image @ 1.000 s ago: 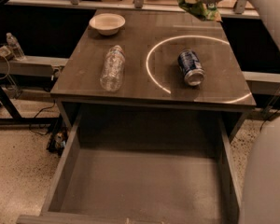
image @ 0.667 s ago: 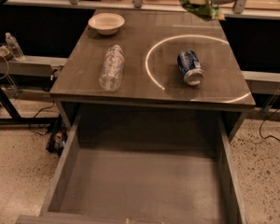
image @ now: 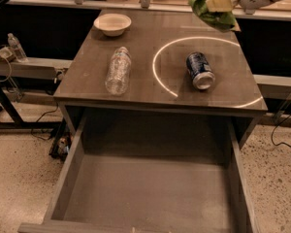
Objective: Place green rice chip bag into top drawer
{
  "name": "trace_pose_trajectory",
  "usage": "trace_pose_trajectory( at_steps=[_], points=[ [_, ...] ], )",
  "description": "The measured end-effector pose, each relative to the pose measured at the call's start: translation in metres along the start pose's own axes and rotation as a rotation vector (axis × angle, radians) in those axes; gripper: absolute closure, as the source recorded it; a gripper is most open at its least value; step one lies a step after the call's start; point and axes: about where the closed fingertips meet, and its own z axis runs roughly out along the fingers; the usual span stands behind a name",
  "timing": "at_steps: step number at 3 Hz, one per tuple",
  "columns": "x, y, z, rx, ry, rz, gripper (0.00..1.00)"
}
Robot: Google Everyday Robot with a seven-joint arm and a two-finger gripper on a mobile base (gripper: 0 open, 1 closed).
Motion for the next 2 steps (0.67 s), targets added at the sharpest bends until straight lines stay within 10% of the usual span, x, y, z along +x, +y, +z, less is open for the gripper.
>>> trace_pose_trajectory(
  at_steps=[2],
  points=[
    [0.0,0.022,-0.001,-0.061,-0.003,-0.082,1.0]
  ],
)
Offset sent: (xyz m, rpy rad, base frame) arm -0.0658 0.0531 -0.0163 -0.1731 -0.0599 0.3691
